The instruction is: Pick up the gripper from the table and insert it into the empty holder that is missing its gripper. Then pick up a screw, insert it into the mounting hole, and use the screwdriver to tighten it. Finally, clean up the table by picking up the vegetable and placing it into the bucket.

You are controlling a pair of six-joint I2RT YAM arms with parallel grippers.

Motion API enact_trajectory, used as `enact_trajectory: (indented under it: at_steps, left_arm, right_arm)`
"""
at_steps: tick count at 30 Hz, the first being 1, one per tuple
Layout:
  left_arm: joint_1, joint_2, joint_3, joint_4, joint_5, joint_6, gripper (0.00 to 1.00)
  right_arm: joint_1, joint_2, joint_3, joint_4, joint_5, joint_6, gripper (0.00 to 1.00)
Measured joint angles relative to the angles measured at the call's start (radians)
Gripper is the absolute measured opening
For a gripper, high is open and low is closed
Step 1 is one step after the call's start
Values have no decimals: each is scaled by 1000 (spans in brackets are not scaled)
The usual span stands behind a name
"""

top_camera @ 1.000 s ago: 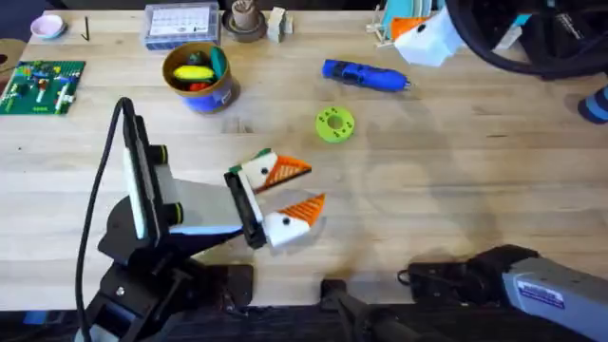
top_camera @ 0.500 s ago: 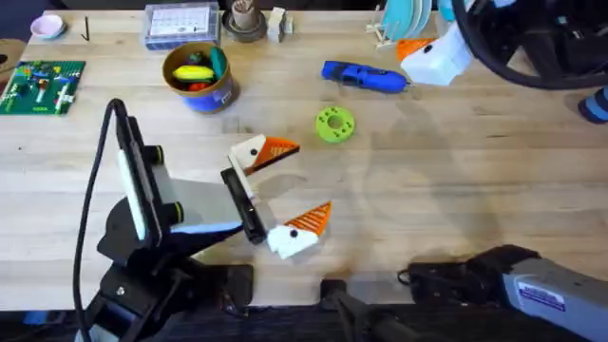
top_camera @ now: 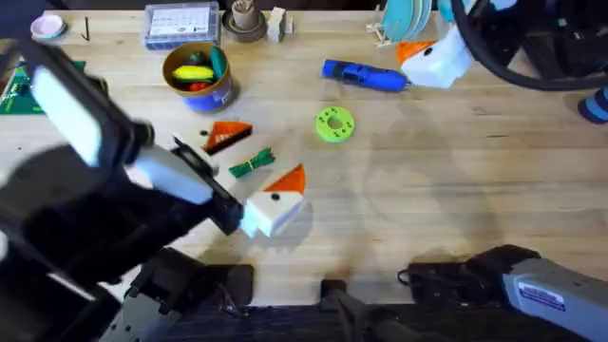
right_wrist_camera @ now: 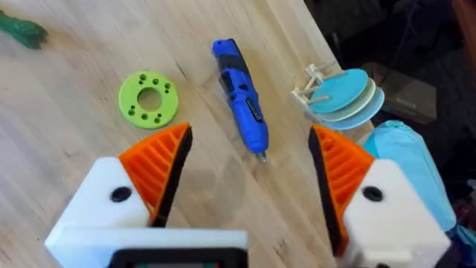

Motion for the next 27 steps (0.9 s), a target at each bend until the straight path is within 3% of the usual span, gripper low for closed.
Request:
enact_trajectory:
  at_steps: [4, 7, 10, 17, 27]
  left_arm:
    - [0, 207, 222, -191, -107, 17, 991]
    - [0, 356, 359, -328, -169, 73, 992]
    - [0, 479, 438, -365, -204, 126, 993]
    - [0, 677, 460, -390, -242, 173, 993]
    - [0, 978, 460, -369, -330, 185, 993]
  right_arm:
    - [0, 0, 0, -1, 0, 0, 978]
    - [0, 0, 0, -8, 0, 0, 976]
    - [0, 0, 0, -18, 0, 0, 977]
    - [0, 0, 0, -44, 0, 0, 978]
    - [0, 0, 0, -94, 0, 0, 978]
